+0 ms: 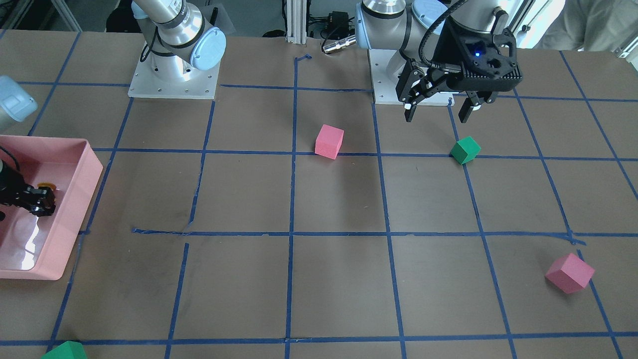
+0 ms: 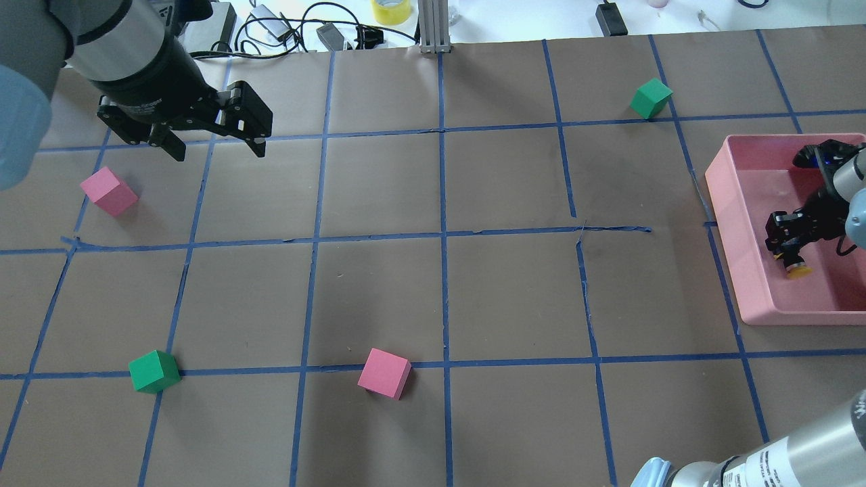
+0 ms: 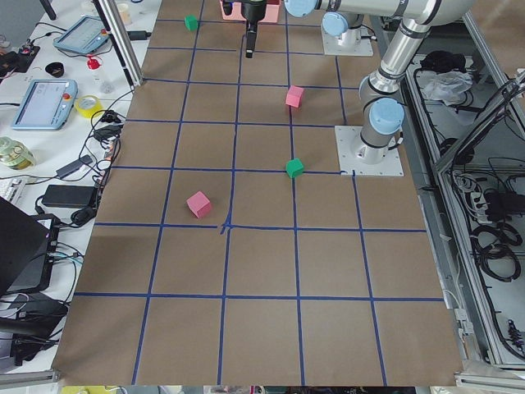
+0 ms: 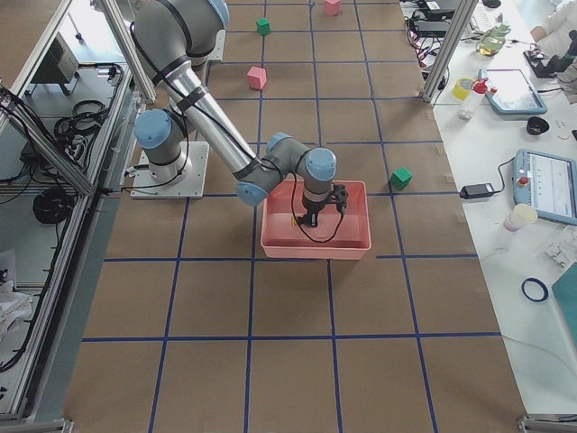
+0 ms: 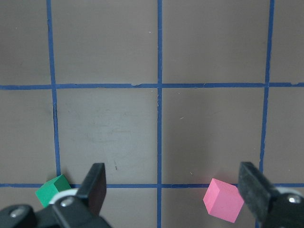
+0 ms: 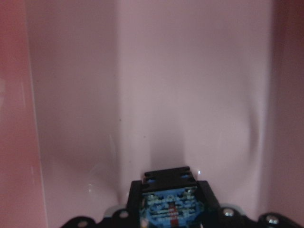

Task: Align button upright
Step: 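Close the right gripper on the black button body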

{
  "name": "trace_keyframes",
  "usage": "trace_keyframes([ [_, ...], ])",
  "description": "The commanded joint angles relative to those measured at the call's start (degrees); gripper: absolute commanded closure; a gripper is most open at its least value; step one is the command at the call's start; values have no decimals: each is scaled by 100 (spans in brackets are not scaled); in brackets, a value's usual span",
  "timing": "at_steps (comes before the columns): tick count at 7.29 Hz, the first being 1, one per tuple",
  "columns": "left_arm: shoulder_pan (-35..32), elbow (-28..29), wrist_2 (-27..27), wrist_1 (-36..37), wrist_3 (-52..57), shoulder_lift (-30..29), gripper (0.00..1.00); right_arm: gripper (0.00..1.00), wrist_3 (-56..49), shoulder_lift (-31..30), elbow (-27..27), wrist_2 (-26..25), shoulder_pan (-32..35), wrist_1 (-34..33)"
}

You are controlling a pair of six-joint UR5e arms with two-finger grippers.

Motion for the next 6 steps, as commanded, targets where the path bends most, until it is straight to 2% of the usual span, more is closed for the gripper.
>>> trace_keyframes([
  [1, 0, 0, 0, -1, 0, 0, 0, 85, -2, -34, -26, -11, 0, 17],
  [3, 0, 0, 8, -9, 0, 0, 0, 93, 7, -209, -70, -11, 0, 156],
  [5, 0, 0, 0, -9, 0, 9, 0, 100, 85, -665, -315, 67, 43, 1024],
  [6, 0, -8, 0, -9, 0, 0, 0, 100, 86, -728, -647, 94, 96, 1271],
])
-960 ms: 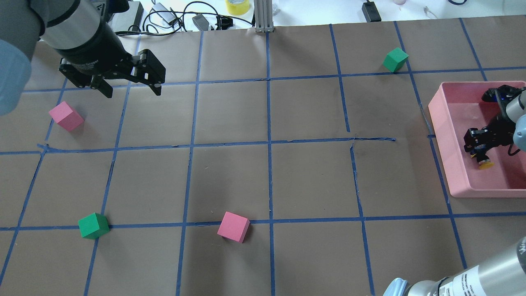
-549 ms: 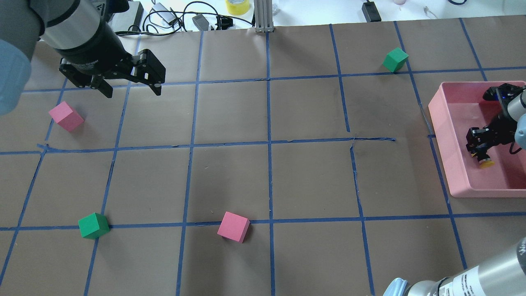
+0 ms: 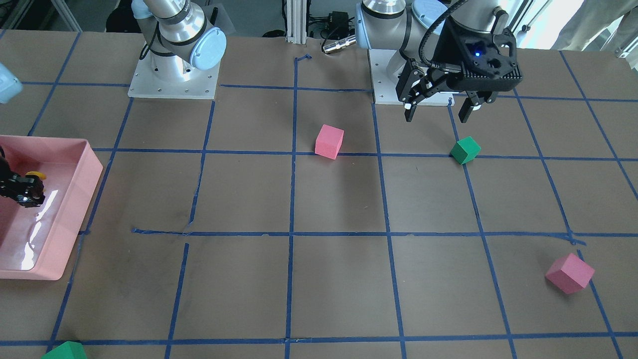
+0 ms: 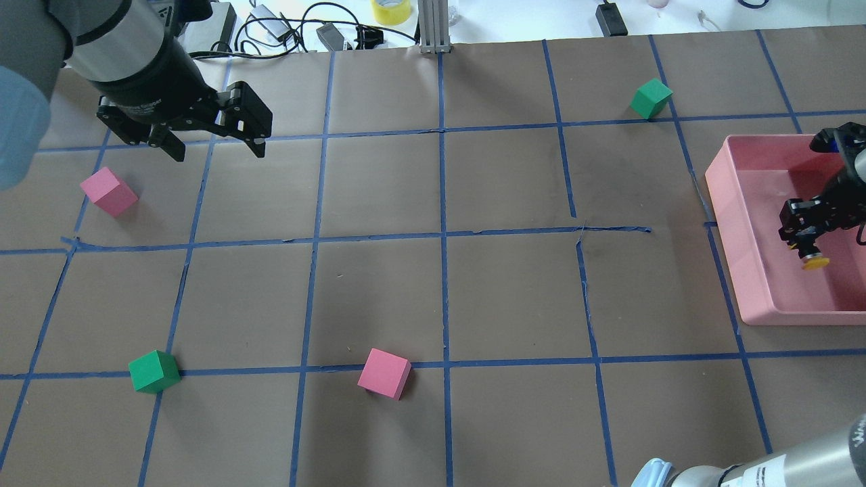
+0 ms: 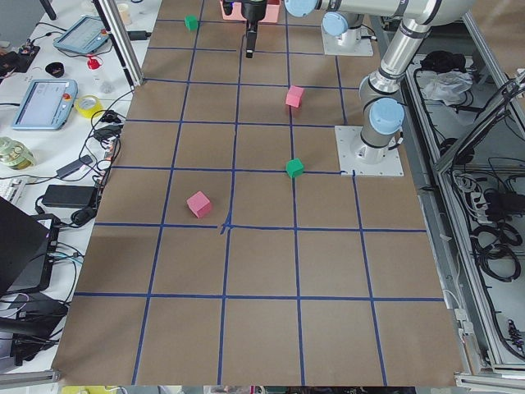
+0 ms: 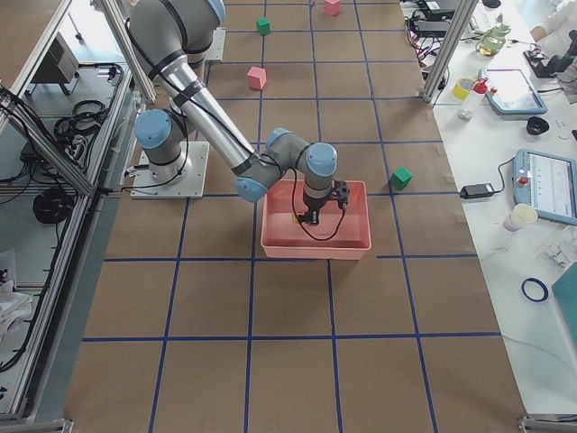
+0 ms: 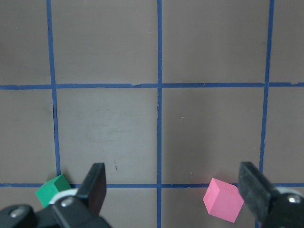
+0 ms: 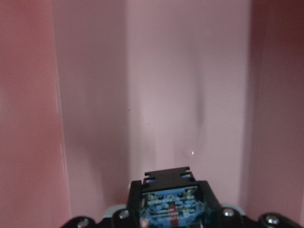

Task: Align button upright
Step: 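Lift the button out of the bin and carry it toward the table center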

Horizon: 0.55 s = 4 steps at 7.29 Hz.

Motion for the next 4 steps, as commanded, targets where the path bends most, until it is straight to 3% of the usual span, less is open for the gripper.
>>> trace_keyframes([
  [1, 0, -8, -1, -9, 0, -4, 0, 100, 21, -189, -868, 55, 213, 846],
  [3, 0, -8, -1, -18, 0, -4, 0, 100, 187, -189, -1976, 55, 739, 1979],
  [4, 0, 1, -1, -18, 0, -4, 0, 100, 466, -215, -2251, 38, 1020, 2141],
])
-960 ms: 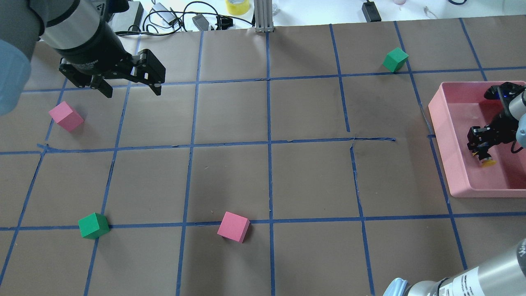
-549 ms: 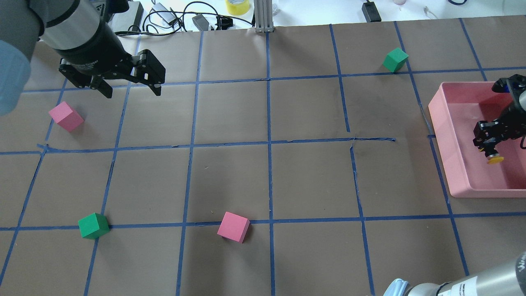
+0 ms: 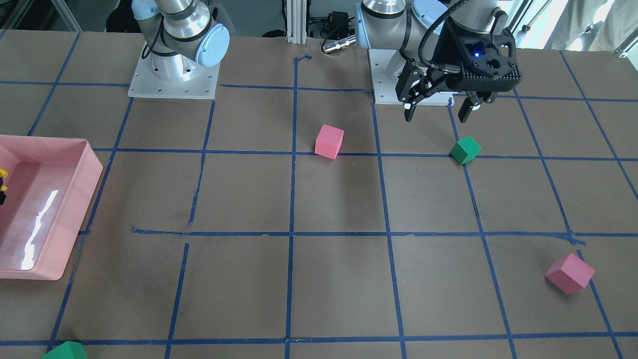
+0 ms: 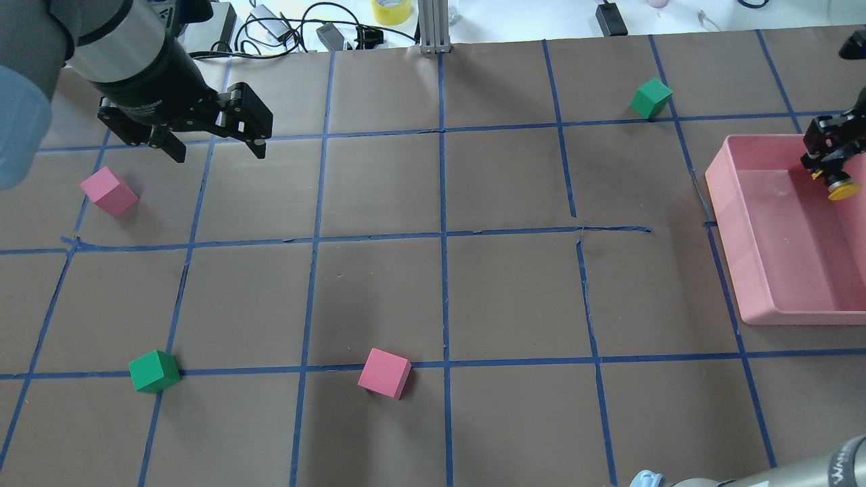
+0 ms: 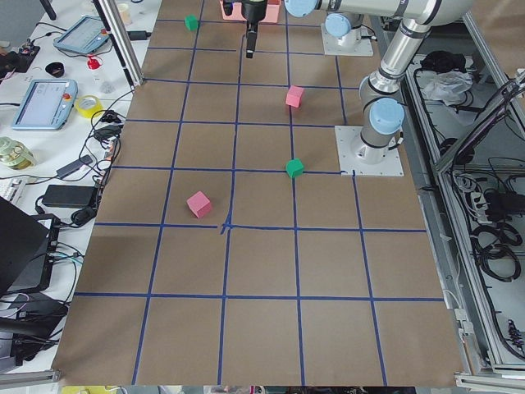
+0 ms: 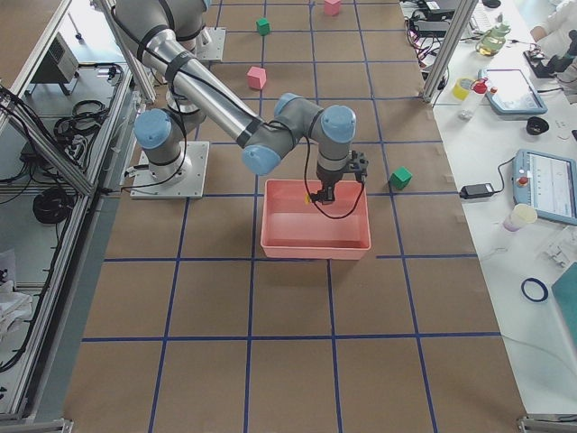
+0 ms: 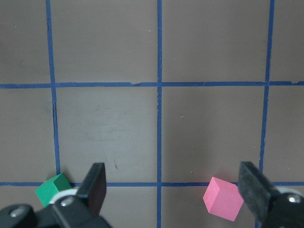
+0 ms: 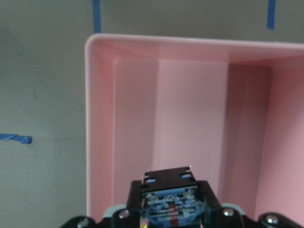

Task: Align button upright
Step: 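Lift the button out of the bin and carry it toward the table center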

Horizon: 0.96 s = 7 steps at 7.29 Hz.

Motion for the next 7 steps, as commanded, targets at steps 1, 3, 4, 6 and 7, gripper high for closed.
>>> trace_keyframes([
  [1, 0, 5, 0, -2, 0, 0, 0, 100, 540, -128, -533, -30, 684, 458],
  [3, 0, -4, 9, -2, 0, 8, 0, 100, 1618, -137, -490, 14, 1666, 450],
  [4, 0, 5, 9, -2, 0, 8, 0, 100, 2529, -94, -463, 49, 2281, 441],
  [6, 0, 5, 9, -2, 0, 0, 0, 100, 4253, 159, -454, 250, 3504, 223],
  [7, 0, 5, 9, -2, 0, 8, 0, 100, 4983, 396, -384, 512, 3953, -144],
])
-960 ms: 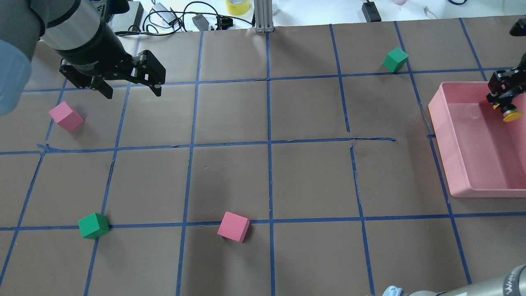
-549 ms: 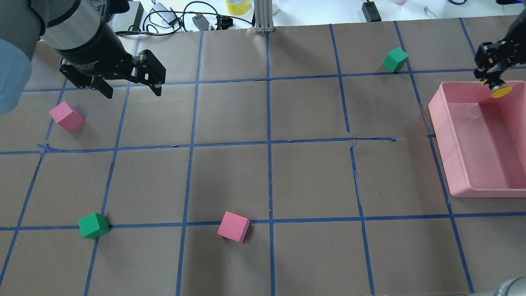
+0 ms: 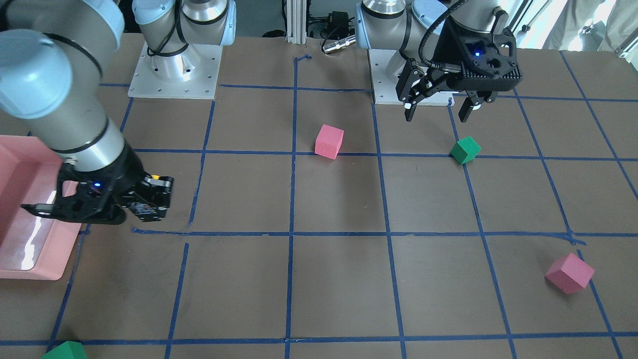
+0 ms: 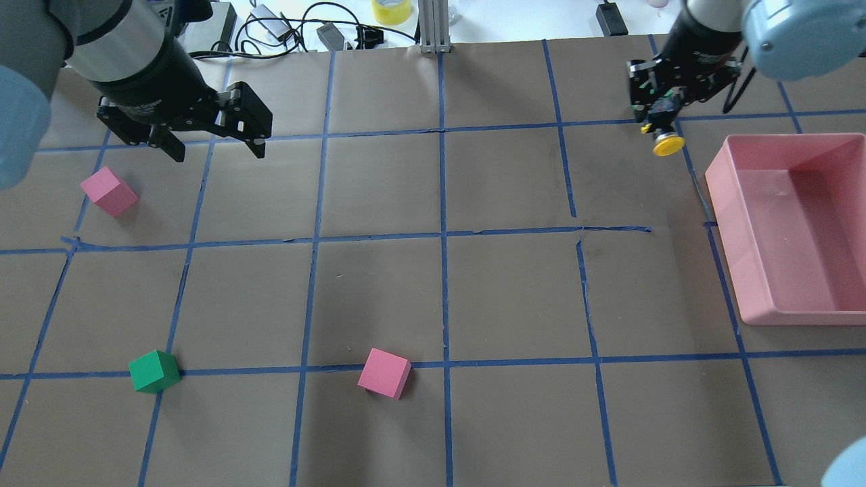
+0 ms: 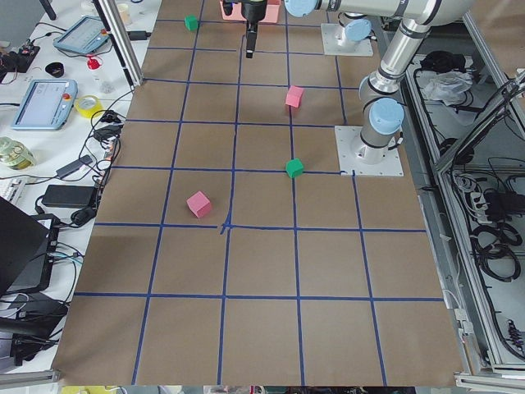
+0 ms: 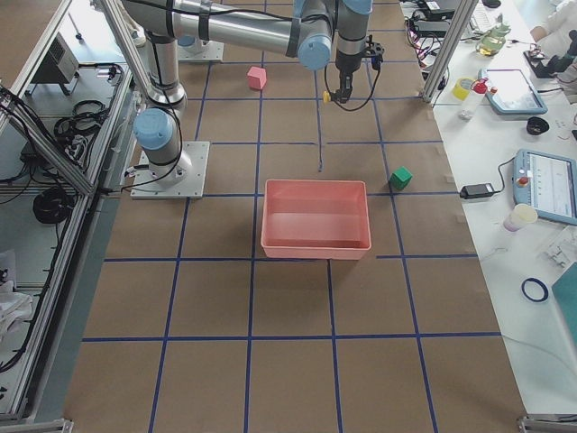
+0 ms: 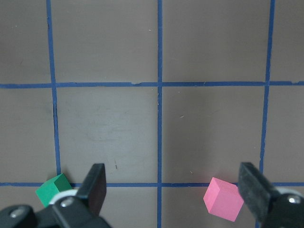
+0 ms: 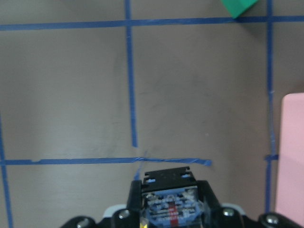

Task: Align button upright
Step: 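Lift the button out of the bin and carry it toward the table center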

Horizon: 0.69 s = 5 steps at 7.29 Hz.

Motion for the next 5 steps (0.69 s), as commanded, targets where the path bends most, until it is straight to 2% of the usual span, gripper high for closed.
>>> trace_keyframes([
  [1, 9, 1, 0, 0, 0, 3, 0, 100, 1504, 593, 250, 200, 1010, -1019],
  [3, 9, 1, -9, 0, 0, 3, 0, 100, 2025, 745, 515, 234, 1284, -1455],
  [5, 9, 1, -9, 0, 0, -6, 0, 100, 2028, 1165, 586, 191, 1776, -2023],
])
